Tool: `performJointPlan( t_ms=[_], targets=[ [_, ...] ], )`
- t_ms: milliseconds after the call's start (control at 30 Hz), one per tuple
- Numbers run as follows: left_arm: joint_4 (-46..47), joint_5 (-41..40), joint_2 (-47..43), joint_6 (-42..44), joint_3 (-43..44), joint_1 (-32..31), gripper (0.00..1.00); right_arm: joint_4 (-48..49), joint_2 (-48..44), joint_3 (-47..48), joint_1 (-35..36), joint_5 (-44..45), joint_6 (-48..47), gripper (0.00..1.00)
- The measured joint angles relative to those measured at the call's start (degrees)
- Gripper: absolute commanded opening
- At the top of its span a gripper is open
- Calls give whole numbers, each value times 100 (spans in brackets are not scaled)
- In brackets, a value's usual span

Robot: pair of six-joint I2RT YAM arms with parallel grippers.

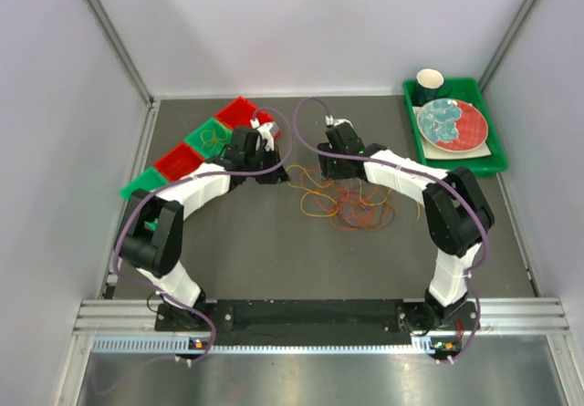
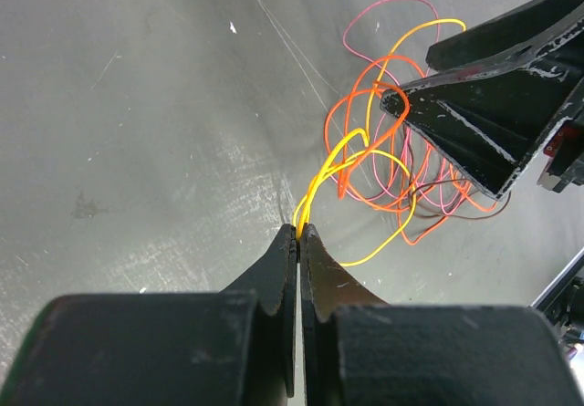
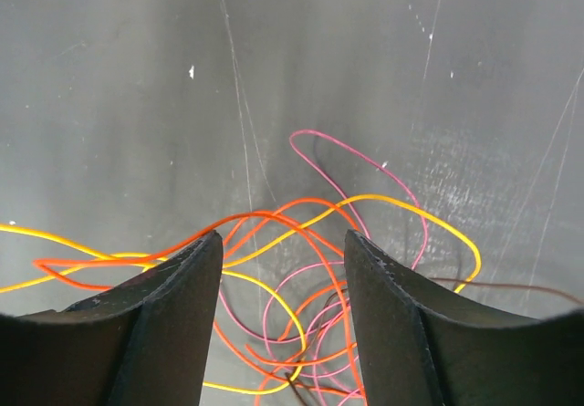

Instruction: Untangle the cables

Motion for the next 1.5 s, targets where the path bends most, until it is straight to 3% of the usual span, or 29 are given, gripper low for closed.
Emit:
performJointPlan(
  t_ms=[233,400,533,633,733,1000,1133,1333,1500],
  targets=[
    [-28,11,17,-4,0,0,0,404,50,-4,2,-118,-396,51],
    [-28,28,20,-31,0,0,0,660,409,74,2,-116,-522,37],
    [-26,42,20,-118,0,0,0,750,651,87,2,-120,-544,36],
    [-26,55,20,-136,0,0,0,846,660,87,2,-120,-535,23],
    [-26,76,20,-136,0,0,0,953,660,87,2,-98,-479,1],
    [-31,87,20,-131,0,28,0,968,640,76,2,254,-289,0],
    [-63,103,-33,-133,-2,190,0,925,192,-249,-15,542,-127,0],
    [-13,199,-579,-372,-291,1220,0,601,-1591,-979,-361,763,275,0],
    [212,151,-1141,-778,-466,2253,0,297,-2820,-981,-802,999,365,0]
  ],
)
